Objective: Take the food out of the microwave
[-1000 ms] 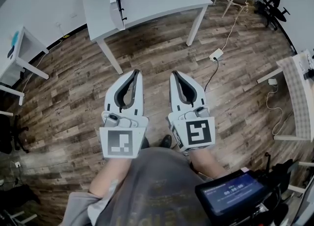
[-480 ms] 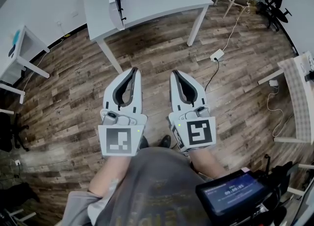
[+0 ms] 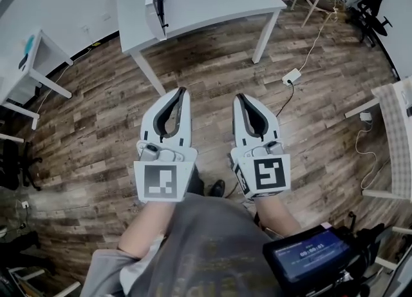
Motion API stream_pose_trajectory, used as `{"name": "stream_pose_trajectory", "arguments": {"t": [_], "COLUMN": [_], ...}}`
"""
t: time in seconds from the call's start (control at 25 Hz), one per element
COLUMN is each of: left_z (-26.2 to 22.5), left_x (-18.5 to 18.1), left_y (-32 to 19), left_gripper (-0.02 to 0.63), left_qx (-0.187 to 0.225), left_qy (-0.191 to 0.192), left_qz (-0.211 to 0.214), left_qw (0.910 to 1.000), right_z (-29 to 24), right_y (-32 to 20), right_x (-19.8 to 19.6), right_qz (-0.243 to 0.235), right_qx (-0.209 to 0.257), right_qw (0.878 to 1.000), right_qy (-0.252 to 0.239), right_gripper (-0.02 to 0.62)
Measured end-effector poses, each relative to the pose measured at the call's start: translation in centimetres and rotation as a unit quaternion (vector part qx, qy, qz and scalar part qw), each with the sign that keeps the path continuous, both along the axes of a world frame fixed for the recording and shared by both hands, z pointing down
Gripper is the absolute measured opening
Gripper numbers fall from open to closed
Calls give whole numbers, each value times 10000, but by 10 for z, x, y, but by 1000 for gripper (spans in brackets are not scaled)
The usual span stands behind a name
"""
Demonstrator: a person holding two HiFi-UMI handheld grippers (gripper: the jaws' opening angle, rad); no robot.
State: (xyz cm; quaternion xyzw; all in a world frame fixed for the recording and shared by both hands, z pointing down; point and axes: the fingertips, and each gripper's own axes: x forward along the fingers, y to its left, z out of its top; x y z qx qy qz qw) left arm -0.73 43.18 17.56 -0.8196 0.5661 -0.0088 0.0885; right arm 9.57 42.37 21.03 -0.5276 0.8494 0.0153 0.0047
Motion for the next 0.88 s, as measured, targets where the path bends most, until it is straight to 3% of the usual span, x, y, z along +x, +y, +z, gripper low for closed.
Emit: {"name": "stream_pose_trajectory", "arguments": {"t": [0.32,0.88], "left_z": [14,28], "left_x": [2,-10], "left_y": [-29,-156], "left_gripper": [8,8], "left_qx": [-61,-183], "left_qy": [72,130], "left_qz": [-22,14], "left_qw": [10000,9997], "right_z": [11,28], "right_y": [-24,-155], "right_x": [9,-6], "right_qz": [31,35], "right_qx": [-1,-218], "right_qw": [10000,9997], "right_qy": [58,126], "right_gripper": [9,9]}}
